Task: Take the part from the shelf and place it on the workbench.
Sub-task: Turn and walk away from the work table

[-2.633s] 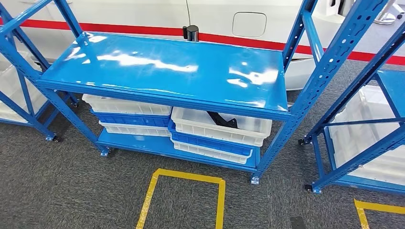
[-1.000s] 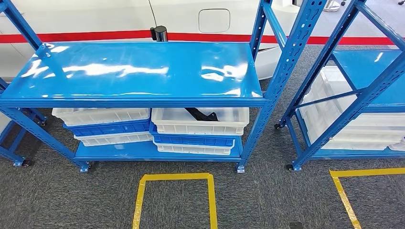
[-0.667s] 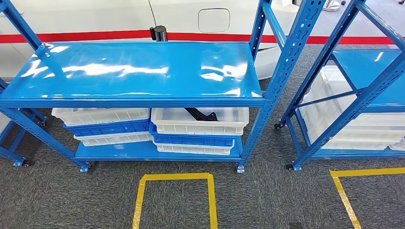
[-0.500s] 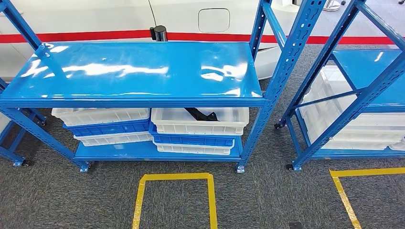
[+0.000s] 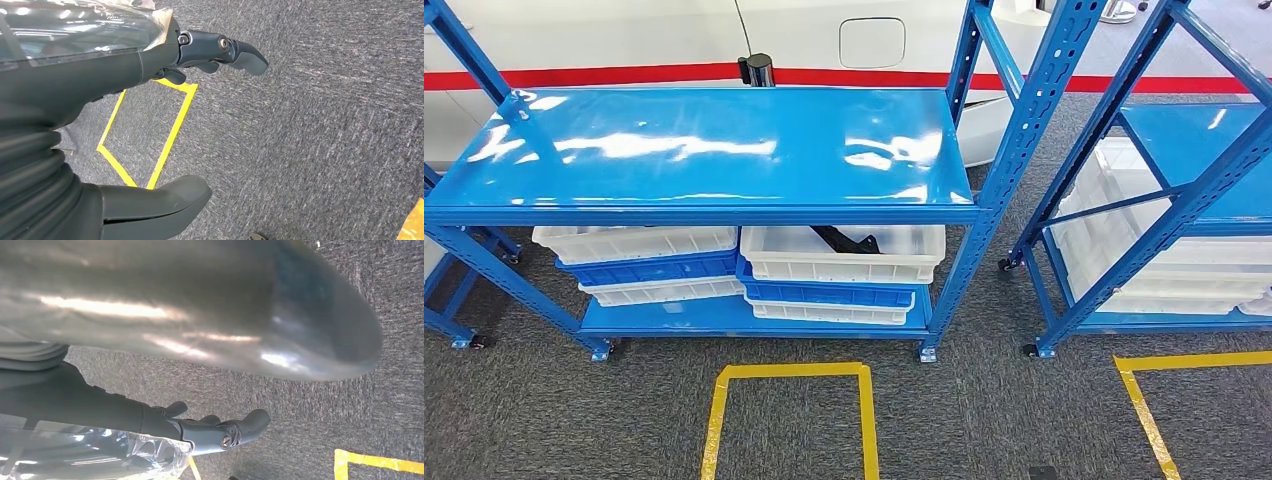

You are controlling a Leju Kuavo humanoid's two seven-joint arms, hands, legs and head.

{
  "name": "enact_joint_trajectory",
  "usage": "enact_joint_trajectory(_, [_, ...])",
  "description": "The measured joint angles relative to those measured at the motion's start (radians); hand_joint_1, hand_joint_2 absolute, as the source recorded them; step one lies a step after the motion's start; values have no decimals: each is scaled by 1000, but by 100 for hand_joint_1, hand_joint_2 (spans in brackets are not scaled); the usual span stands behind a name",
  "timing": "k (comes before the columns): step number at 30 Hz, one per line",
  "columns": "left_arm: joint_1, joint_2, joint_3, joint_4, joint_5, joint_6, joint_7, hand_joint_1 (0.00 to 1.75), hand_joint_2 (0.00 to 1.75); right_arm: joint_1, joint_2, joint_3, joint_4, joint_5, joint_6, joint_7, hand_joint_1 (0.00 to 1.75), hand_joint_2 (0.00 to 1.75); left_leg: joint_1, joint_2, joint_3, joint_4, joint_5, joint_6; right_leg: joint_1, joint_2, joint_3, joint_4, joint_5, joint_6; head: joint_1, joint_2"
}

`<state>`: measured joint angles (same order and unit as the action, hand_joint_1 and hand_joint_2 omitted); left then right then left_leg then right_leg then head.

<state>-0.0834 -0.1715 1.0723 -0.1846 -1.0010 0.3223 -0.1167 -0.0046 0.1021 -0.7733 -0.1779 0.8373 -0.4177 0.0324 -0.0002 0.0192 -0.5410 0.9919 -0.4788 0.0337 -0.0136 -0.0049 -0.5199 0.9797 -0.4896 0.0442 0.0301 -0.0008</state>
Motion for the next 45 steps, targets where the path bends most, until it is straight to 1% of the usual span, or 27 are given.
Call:
enact_joint_trajectory(4, [0, 0, 0, 0, 0, 0, 0, 0, 175, 0, 0, 0, 0, 0, 0, 0, 0, 0, 0, 0, 0, 0, 0, 0, 0, 0, 0, 0, 0, 0, 0, 0])
enact_joint_trajectory(8, [-1, -1, 0, 0, 6, -6, -4, 0, 0, 0, 1, 0, 0, -6, 7, -5, 0, 0, 0, 0, 0, 0, 0, 0, 0, 0, 0, 0, 0, 0, 0, 0])
enact_joint_trajectory(9, [-3, -5, 3, 3, 28, -31, -14, 0, 0, -4, 7, -6, 3, -32, 34, -21, 0, 0, 0, 0, 0, 0, 0, 0, 0, 0, 0, 0, 0, 0, 0, 0])
enact_joint_trajectory(10, [-10, -12, 11, 6, 65, -79, -26, 0, 0, -12, 16, -19, 5, -81, 85, -47, 0, 0, 0, 0, -1, 0, 1, 0, 0, 0, 0, 0, 1, -1, 0, 0])
enact_joint_trajectory(11, [-23, -24, 24, 9, 114, -162, -38, 0, 0, -27, 33, -42, 8, -151, 179, -77, 0, 0, 0, 0, -2, 0, 2, -1, 0, 0, -1, 0, 2, -2, 0, 0])
enact_joint_trajectory(12, [-42, -40, 40, 12, 161, -260, -47, 0, 0, -47, 53, -70, 10, -221, 299, -104, 0, 0, 0, 0, -4, 0, 3, -1, 0, 0, -1, 0, 3, -3, 0, 0])
enact_joint_trajectory(13, [-64, -58, 58, 13, 194, -356, -49, 0, 0, -69, 72, -98, 11, -272, 439, -121, 0, 0, 0, 0, -5, 0, 5, -2, 0, 0, -2, 0, 5, -4, 0, 0])
enact_joint_trajectory(14, [-85, -76, 73, 16, 214, -431, -49, 0, 0, -89, 91, -118, 11, -297, 577, -131, 0, 0, 0, 0, -5, 0, 5, -2, 0, 0, -3, 0, 6, -4, 0, 0])
enact_joint_trajectory(15, [-104, -92, 85, 19, 226, -468, -50, 0, 0, -106, 107, -130, 13, -301, 688, -136, 0, 0, 0, 0, -5, 0, 6, -2, 0, 0, -3, 0, 6, -4, 0, 0])
enact_joint_trajectory(16, [-117, -105, 98, 22, 235, -482, -51, 0, 0, -120, 120, -138, 14, -299, 764, -140, 0, 0, 0, 0, -4, 0, 6, -2, 0, 0, -2, 0, 6, -4, 0, 0])
enact_joint_trajectory(17, [-127, -114, 108, 24, 243, -474, -53, 0, 0, -131, 129, -143, 15, -298, 794, -142, 0, 0, 0, 0, -3, 0, 6, -2, 0, 0, -1, 0, 6, -4, 0, 0])
enact_joint_trajectory(18, [-132, -120, 118, 25, 247, -463, -55, 0, 0, -139, 136, -150, 15, -301, 797, -146, 0, 0, 0, 0, -2, 0, 6, -2, 0, 0, 0, 0, 6, -4, 0, 0])
enact_joint_trajectory(20, [-134, -124, 137, 25, 255, -446, -58, 0, 0, -147, 138, -165, 15, -309, 773, -156, 0, 0, 0, 0, -3, 0, 6, -2, 0, 0, -1, 0, 6, -4, 0, 0])
enact_joint_trajectory(25, [-134, -130, 165, 24, 250, -436, -60, 0, 0, -153, 140, -194, 14, -326, 755, -162, 0, 0, 0, 0, -5, 0, 6, -2, 0, 0, -2, 0, 6, -4, 0, 0])
enact_joint_trajectory(31, [-134, -133, 158, 24, 181, -411, -60, 0, 0, -156, 139, -200, 14, -314, 743, -160, 0, 0, 0, 0, -6, 0, 6, -2, 0, 0, -3, 0, 6, -4, 0, 0])
enact_joint_trajectory(36, [-134, -133, 149, 24, 179, -407, -56, 0, 0, -157, 138, -200, 13, -305, 734, -160, 0, 0, 0, 0, -6, 0, 6, -2, 0, 0, -2, 0, 6, -4, 0, 0])
enact_joint_trajectory(40, [-118, -124, 149, 27, 207, -435, -41, 0, 0, -154, 137, -199, 13, -286, 728, -169, 0, 0, 0, 0, -6, 0, 6, -2, 0, 0, -2, 0, 6, -4, 0, 0])
enact_joint_trajectory(42, [-95, -107, 150, 32, 208, -472, -49, 0, 0, -152, 137, -195, 14, -275, 721, -172, 0, 0, 0, 0, -6, 0, 6, -2, 1, 0, -3, 0, 6, -5, 0, 0])
enact_joint_trajectory(45, [-60, -72, 150, 39, 201, -519, -66, 0, 0, -151, 135, -194, 14, -275, 709, -154, 0, 0, 1, 0, -7, 0, 6, -3, 1, 0, -5, 0, 6, -5, 0, 0])
